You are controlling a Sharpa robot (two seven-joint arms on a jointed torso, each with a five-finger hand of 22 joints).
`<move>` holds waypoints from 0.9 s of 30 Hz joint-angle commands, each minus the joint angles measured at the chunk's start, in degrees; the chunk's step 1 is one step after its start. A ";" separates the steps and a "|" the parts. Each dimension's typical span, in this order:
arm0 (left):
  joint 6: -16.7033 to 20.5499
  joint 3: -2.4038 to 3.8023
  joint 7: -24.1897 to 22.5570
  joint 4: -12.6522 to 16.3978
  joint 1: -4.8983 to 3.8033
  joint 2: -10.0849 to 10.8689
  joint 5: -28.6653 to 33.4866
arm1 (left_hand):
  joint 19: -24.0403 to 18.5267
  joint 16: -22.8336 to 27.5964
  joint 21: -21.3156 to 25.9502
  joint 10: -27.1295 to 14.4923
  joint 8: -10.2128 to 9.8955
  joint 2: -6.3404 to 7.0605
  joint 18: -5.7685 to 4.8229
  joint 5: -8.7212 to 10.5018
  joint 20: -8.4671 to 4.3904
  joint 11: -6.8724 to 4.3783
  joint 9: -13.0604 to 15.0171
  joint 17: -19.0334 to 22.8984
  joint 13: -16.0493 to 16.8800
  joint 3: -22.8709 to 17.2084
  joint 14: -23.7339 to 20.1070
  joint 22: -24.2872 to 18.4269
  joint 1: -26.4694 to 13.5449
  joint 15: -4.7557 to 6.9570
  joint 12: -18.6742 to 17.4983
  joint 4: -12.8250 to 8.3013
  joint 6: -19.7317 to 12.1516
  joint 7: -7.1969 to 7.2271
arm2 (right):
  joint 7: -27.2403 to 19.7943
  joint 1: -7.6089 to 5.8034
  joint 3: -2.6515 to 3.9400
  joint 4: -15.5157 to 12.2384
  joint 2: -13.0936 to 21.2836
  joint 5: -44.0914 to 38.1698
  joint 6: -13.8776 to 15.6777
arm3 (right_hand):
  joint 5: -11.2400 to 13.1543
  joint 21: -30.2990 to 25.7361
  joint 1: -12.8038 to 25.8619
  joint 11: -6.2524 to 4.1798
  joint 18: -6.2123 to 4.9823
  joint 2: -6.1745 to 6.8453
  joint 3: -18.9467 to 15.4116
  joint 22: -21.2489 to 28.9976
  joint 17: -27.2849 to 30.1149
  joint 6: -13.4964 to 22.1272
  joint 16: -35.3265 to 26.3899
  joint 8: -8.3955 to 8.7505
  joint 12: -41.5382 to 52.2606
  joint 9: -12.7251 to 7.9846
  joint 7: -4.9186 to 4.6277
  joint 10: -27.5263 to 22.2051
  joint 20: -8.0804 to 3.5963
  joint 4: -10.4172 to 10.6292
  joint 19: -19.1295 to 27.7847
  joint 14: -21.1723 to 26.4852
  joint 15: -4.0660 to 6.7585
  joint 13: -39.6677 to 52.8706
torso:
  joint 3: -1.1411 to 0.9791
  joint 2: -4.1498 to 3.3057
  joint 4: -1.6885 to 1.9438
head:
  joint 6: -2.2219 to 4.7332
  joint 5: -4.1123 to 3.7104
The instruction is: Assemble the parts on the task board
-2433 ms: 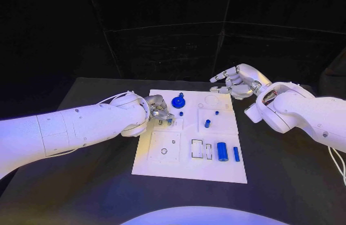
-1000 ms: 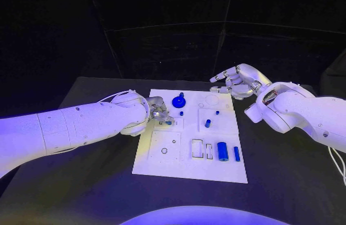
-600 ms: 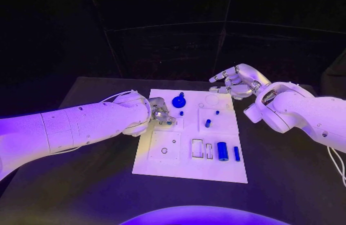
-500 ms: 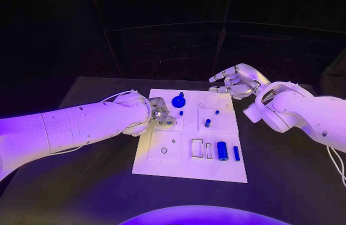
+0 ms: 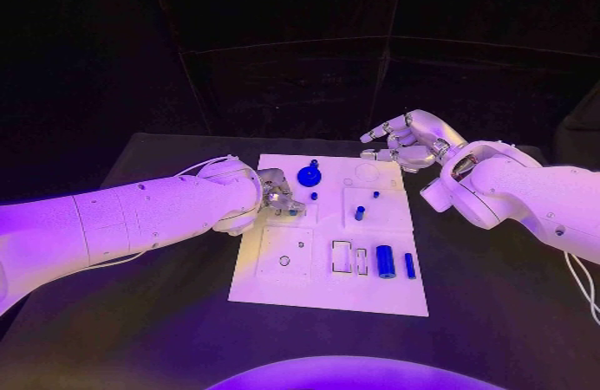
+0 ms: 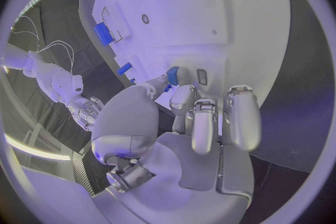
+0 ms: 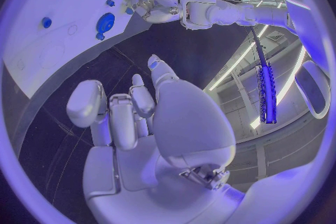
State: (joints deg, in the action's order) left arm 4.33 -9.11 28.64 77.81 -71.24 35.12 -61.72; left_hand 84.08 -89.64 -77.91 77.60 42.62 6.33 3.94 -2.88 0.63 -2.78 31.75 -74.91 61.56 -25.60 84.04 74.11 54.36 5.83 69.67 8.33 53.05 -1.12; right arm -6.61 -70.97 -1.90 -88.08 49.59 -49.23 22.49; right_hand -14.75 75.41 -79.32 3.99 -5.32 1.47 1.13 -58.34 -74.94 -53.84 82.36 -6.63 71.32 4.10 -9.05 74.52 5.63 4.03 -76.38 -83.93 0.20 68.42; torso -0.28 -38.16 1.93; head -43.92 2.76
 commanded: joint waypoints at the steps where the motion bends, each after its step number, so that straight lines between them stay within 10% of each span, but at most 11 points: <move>1: 0.25 -0.02 0.35 -0.30 0.01 0.00 0.92 | 1.06 -0.36 -0.42 0.24 0.17 0.38 -0.50 -0.04 -0.52 -0.05 0.20 -15.09 0.13 3.01 5.96 0.16 -1.42 0.32 0.27 1.27 0.37 0.03 | -0.34 -0.11 0.03 -0.03 -0.06 0.32 -0.36 | 0.16 -0.44 0.53 -0.01 -0.65 -0.06 -0.41 0.15 -2.27 0.29 -0.33 -0.15 -0.40 -0.09 -0.04 -0.25 -0.17 0.09 0.43 -3.09 0.35 -0.17 | 0.03 -0.01 0.01 | 0.05 -0.07; 14: 1.83 0.25 -0.23 0.24 -0.41 0.83 2.58 | 1.07 -0.36 -0.40 0.17 0.10 1.57 -0.51 0.16 -0.83 -0.34 0.70 -15.09 0.27 12.45 5.96 0.40 -1.36 0.60 0.45 4.18 0.23 0.33 | -0.41 -0.11 0.03 0.25 -0.07 0.42 -0.27 | 0.31 -0.56 0.77 0.00 -0.68 -0.10 -0.55 0.35 -2.14 0.37 -0.44 -0.12 -0.57 -0.11 -0.05 -0.41 -0.17 0.26 0.49 -3.07 0.34 -0.40 | 0.07 0.00 0.00 | 0.22 -0.17; 22: 0.00 3.04 0.26 0.71 -1.44 1.86 3.22 | 0.78 -0.36 0.27 -0.65 -0.63 1.49 -0.37 0.20 -0.84 -0.09 0.75 -15.09 -0.69 17.72 5.96 -0.25 0.00 0.48 -0.33 6.43 -1.04 -0.01 | -0.56 -0.10 0.03 0.61 -0.07 0.42 -0.29 | 0.43 -0.63 1.05 0.01 -0.69 -0.11 -0.73 0.42 -2.12 0.43 -0.49 -0.12 -0.52 -0.12 -0.04 -0.37 -0.16 0.45 0.50 -3.07 0.33 -0.37 | 0.06 0.04 0.03 | 0.34 -0.34; 27: -4.86 3.67 0.59 -0.68 -3.25 2.09 3.29 | 0.41 -0.36 1.13 -1.42 -1.80 0.49 -0.17 0.16 -0.62 0.37 0.26 -15.09 -1.67 19.17 5.96 -1.21 2.35 0.14 -1.09 6.56 -2.37 -0.57 | -0.55 -0.10 0.03 0.77 -0.03 0.43 -0.31 | 0.43 -0.63 1.05 0.01 -0.69 -0.11 -0.73 0.42 -2.12 0.43 -0.49 -0.12 -0.52 -0.12 -0.04 -0.37 -0.16 0.45 0.50 -3.07 0.33 -0.37 | 0.04 -0.03 0.02 | 0.37 -0.31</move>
State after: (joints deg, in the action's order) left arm 3.78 -5.52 28.75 77.58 -74.12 37.24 -59.02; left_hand 84.03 -89.64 -76.98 76.45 40.93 6.80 3.96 -2.88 0.25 -2.34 32.09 -74.91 60.02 -6.72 83.97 72.98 56.37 6.16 68.73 14.91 50.92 -1.76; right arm -6.65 -70.97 -1.91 -87.31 49.56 -49.03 22.44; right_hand -14.52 74.98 -78.77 3.99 -5.32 1.41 0.65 -57.97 -74.92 -53.84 82.12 -6.63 70.93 4.07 -9.05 74.52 5.42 4.50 -76.18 -83.93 0.20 68.07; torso -0.21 -38.14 1.96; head -43.56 2.41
